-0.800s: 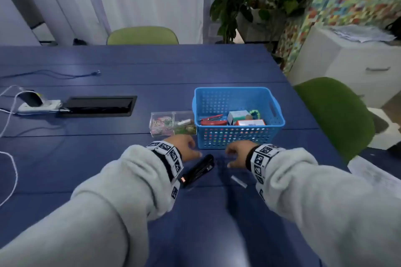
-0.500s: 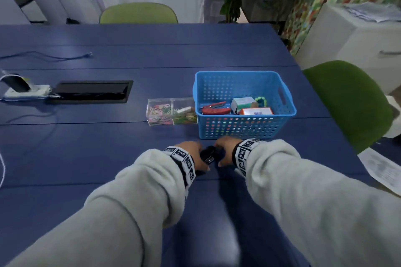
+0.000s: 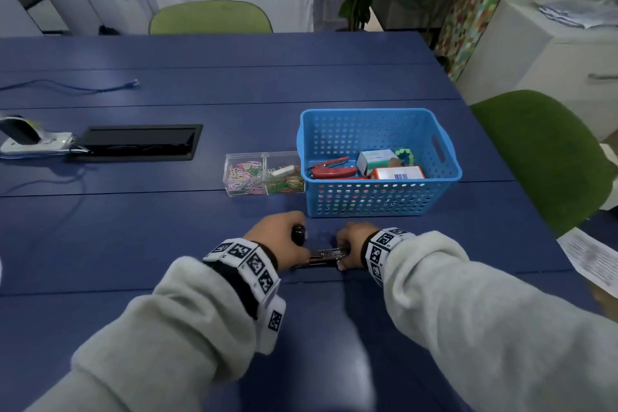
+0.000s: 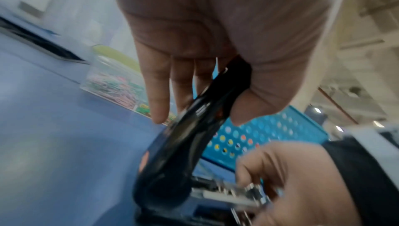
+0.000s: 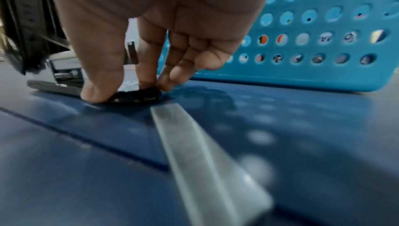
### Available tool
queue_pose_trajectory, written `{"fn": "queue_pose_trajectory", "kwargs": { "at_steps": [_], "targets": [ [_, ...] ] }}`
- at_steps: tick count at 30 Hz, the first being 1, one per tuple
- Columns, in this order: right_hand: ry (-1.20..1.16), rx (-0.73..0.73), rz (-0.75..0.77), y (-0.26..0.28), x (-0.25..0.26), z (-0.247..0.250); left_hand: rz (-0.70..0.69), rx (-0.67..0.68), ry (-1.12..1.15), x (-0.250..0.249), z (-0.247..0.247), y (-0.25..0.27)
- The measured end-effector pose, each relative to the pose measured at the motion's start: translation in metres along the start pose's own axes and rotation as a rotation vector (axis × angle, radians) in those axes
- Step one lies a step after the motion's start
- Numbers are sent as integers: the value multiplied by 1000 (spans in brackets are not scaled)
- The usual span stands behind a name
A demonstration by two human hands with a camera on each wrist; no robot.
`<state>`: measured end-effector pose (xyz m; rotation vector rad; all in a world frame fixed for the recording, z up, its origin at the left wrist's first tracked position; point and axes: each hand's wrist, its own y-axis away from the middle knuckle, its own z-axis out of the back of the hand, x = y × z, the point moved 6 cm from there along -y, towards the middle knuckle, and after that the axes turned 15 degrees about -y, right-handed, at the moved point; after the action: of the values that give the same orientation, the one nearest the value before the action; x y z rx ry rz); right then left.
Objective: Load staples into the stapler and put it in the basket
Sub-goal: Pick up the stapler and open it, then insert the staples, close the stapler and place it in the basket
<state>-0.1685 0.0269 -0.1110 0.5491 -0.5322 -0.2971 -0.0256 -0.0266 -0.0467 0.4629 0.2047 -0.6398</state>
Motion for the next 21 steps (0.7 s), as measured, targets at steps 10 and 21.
{"fn": "queue_pose_trajectory", "kwargs": {
  "at_steps": [10,21],
  "targets": [
    [-48,-33,-13,6,-8,-8,171,29,2,87,5,10],
    [-35,-36,-21,8,-5,-9,59,179,-273,60,-38,-2]
  ]
}}
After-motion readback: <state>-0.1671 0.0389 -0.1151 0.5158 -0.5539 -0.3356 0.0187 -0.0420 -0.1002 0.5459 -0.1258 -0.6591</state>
